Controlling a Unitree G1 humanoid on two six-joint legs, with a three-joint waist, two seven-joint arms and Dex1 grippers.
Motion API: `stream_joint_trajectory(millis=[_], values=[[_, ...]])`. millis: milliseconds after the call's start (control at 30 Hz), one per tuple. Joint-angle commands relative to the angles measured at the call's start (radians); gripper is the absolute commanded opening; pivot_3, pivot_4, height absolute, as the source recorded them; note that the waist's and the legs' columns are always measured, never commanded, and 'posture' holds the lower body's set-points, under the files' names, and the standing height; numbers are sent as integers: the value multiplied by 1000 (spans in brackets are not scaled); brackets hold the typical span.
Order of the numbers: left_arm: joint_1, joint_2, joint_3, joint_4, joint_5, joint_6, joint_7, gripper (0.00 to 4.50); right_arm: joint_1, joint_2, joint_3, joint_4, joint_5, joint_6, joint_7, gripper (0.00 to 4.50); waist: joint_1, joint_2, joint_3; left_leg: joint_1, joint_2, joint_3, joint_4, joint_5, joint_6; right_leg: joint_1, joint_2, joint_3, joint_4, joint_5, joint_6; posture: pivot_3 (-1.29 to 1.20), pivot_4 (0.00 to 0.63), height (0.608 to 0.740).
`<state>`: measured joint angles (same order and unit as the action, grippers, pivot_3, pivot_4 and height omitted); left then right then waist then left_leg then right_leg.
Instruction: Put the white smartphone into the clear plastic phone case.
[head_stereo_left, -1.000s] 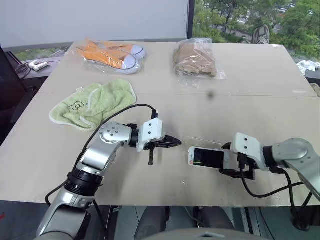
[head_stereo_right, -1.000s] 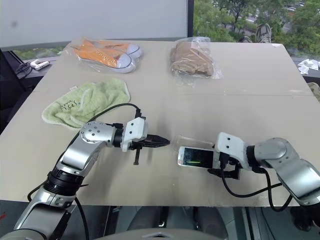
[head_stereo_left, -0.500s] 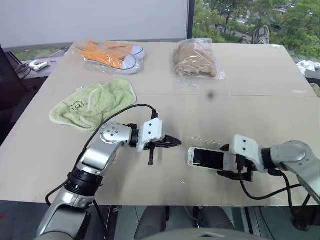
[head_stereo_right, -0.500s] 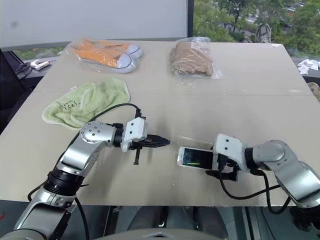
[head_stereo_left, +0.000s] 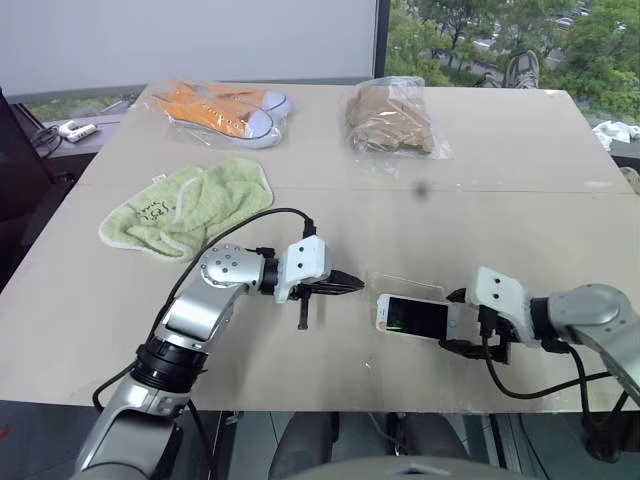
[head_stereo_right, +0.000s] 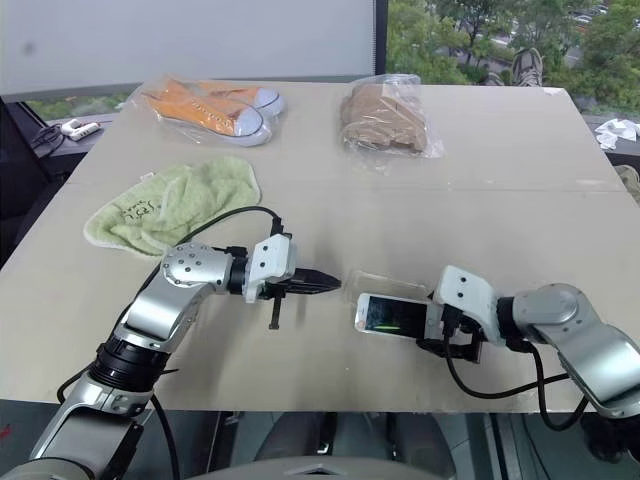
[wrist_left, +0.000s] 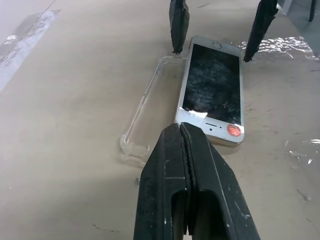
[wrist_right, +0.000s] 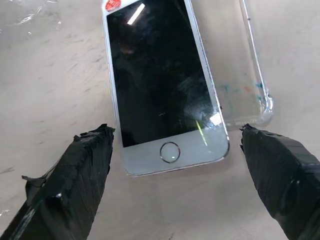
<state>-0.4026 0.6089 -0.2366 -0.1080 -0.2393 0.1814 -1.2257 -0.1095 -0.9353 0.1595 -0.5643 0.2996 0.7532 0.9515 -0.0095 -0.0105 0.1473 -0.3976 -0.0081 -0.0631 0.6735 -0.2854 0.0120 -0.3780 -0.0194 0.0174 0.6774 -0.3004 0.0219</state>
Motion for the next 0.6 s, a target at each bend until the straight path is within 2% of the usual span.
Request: stream_joint_trajectory(millis=[33,133,600], values=[[-1,-2,8,-14,-12,-16,2,0,19,-3,-24,-27,-43,-85,-35,4398,0,0,0,0,0,0,0,0,0,0,0,0,0,0,0,0,150,740],[-1,-4,8,-14,-14,-17,2,0,83,-27,-19,-62,-115,-202,-54,4398,3,0,0,0,0,0,0,0,0,0,0,0,0,0,0,0,150,740],[-7,-17,6,-10,-14,-20,4,0,137,-21,8,-60,-252,-327,-86,4398,-1,0,0,0,0,0,1,1,-3,1,0,0,1,0,0,0,150,740]])
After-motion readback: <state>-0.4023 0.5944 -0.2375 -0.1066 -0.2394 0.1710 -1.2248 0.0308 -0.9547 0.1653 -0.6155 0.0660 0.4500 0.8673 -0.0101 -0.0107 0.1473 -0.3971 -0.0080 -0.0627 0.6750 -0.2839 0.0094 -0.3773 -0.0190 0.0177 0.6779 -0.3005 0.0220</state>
